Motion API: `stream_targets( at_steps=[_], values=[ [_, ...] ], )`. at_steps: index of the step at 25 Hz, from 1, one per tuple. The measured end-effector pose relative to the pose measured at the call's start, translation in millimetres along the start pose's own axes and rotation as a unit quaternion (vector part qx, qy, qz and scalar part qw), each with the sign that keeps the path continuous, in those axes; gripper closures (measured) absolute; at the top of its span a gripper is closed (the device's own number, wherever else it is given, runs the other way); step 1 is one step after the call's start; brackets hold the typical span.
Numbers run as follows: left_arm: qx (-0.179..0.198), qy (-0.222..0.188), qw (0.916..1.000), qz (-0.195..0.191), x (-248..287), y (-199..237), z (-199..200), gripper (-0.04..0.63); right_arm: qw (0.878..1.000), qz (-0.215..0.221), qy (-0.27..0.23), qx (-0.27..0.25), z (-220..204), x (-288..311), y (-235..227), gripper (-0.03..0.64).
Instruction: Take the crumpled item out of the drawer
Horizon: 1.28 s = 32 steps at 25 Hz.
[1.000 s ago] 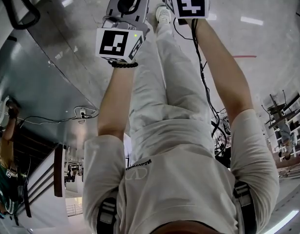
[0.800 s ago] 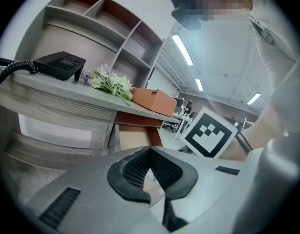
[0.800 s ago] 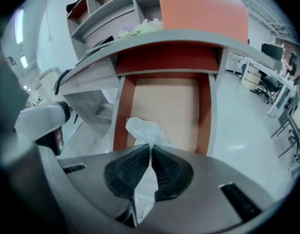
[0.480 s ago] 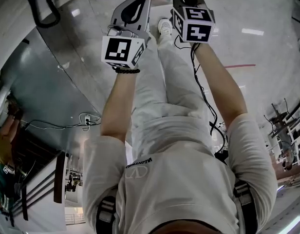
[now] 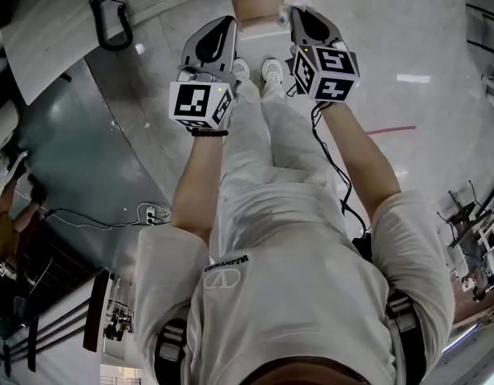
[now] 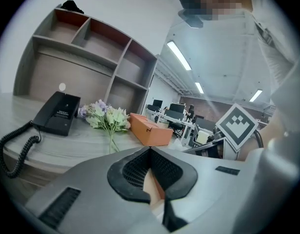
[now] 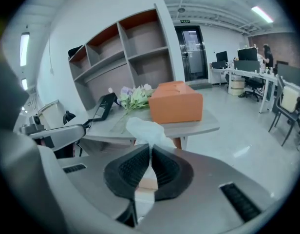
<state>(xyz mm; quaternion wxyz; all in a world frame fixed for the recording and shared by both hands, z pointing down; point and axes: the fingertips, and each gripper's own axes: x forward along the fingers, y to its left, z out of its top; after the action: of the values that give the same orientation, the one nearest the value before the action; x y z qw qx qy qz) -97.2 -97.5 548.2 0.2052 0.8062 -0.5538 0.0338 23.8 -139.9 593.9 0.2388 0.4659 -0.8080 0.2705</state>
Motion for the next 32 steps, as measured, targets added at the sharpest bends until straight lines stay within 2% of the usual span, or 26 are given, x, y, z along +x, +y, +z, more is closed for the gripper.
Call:
stream_targets(
  at_steps=[4,10,14,24,32],
  values=[
    [0.004,-0.007,0.9999,0.007,-24,-16,37,0.595,1.0,0.002,-0.021,0.001,30,-48,2,0.605],
    [0.034,-0.038,0.9987,-0.003,-48,-33,99,0.595,0.998,-0.005,-0.061,0.001,73,-104,0,0.606],
    [0.04,-0.065,0.9971,-0.005,-67,-46,140,0.595,0.995,-0.006,-0.095,-0.012,107,-142,4,0.606],
    [0.065,-0.112,0.9914,0.018,-119,-45,215,0.595,0.984,-0.009,-0.178,-0.023,184,-226,12,0.606],
    [0.083,-0.161,0.9833,0.012,-145,-51,269,0.595,0.971,-0.03,-0.234,-0.046,224,-275,5,0.605]
  ],
)
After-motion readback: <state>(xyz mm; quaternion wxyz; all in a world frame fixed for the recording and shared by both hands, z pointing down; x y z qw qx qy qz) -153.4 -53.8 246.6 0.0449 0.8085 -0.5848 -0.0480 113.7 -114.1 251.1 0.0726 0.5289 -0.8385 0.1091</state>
